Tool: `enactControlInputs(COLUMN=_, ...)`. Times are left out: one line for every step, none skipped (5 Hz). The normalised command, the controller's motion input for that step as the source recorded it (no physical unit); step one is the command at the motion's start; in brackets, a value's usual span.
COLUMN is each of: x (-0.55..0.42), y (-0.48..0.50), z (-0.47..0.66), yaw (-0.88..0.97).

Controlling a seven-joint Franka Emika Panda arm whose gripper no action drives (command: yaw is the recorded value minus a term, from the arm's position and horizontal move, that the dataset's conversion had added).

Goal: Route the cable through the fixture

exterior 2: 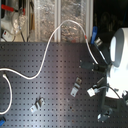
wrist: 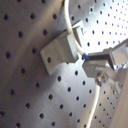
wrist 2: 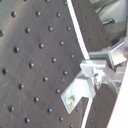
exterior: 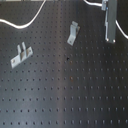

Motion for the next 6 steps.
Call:
enactControlInputs(x=-0.284, y=-0.055, z=0.13, yaw=0.0)
enactControlInputs(x=-0.279, y=-0.057, z=0.09, yaw=0.0)
enactControlInputs(x=-0.303, y=-0.074, z=0.06, yaw=0.01)
enactControlInputs(x=-0.318, y=-0.09, z=0.07, yaw=0.01)
enactControlInputs(x=-0.332, y=-0.103, z=0.07, yaw=0.01)
enactControlInputs(x=-0.283, y=-0.097, z=0.03, yaw=0.02)
